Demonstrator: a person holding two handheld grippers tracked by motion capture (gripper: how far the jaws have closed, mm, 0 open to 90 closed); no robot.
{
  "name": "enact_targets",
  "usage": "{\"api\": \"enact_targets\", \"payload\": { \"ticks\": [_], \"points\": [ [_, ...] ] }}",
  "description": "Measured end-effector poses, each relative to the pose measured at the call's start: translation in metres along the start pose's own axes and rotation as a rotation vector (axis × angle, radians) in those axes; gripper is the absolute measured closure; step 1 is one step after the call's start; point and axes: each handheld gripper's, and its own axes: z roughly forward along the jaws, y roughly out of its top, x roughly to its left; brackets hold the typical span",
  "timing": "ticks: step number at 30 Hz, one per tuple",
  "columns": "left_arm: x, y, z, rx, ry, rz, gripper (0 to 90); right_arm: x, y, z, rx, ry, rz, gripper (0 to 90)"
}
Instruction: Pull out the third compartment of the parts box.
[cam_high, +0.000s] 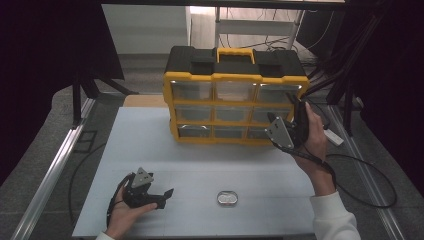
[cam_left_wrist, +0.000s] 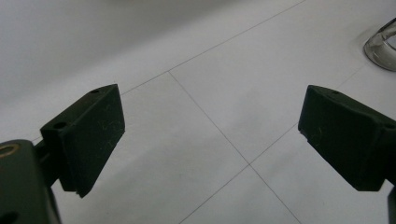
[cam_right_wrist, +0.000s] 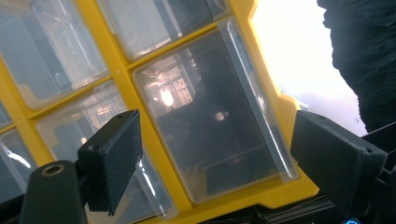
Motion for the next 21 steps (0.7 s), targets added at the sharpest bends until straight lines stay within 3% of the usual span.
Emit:
{"api": "enact_targets", "payload": {
  "ticks": [21],
  "points": [
    [0.001,-0.001,-0.001,0.0,0.009,-0.008,7.7,-0.006,0.006,0.014,-0.005,-0.018,-0.01,17.7]
  ]
}}
